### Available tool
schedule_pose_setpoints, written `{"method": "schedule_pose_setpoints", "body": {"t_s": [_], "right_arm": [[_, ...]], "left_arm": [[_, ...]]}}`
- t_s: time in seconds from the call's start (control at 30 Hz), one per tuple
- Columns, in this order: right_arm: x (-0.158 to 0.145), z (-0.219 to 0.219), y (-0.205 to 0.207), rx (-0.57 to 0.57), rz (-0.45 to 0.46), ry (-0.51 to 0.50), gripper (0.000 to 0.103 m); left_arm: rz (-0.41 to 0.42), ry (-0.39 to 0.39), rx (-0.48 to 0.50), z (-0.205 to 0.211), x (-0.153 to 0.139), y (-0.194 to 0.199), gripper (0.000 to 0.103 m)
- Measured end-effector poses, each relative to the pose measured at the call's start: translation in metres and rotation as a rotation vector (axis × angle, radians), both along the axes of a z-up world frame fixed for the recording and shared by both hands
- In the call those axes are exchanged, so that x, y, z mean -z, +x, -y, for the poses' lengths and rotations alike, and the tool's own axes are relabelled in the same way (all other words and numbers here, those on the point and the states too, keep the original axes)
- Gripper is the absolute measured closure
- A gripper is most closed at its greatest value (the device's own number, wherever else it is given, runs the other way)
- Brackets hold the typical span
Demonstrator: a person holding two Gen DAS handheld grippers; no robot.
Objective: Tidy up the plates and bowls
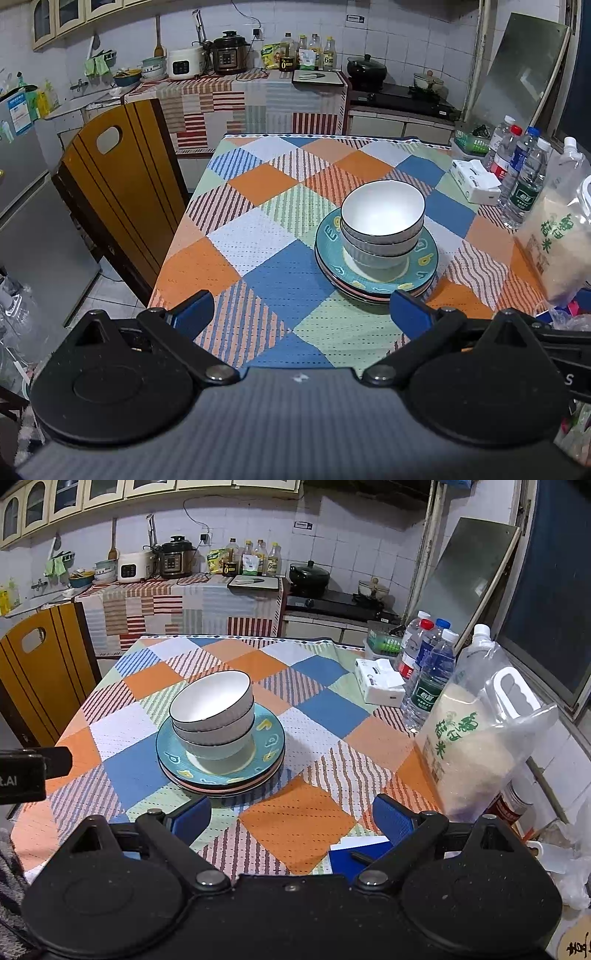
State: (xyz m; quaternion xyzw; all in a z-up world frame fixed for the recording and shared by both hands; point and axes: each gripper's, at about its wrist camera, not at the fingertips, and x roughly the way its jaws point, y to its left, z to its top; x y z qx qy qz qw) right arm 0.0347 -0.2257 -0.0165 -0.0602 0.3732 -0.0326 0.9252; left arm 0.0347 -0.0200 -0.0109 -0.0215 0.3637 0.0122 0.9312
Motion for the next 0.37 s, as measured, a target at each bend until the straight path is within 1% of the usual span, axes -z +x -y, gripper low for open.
{"method": "schedule_pose_setpoints", "body": {"t_s": [0.37], "right_arm": [[0.0013,0.0019,0.001,0.003,-0.005,-0.001,0.007]], "left_arm": [[0.013,0.005,-0.005,0.0025,-0.0012,-0.0018,0.0]]}}
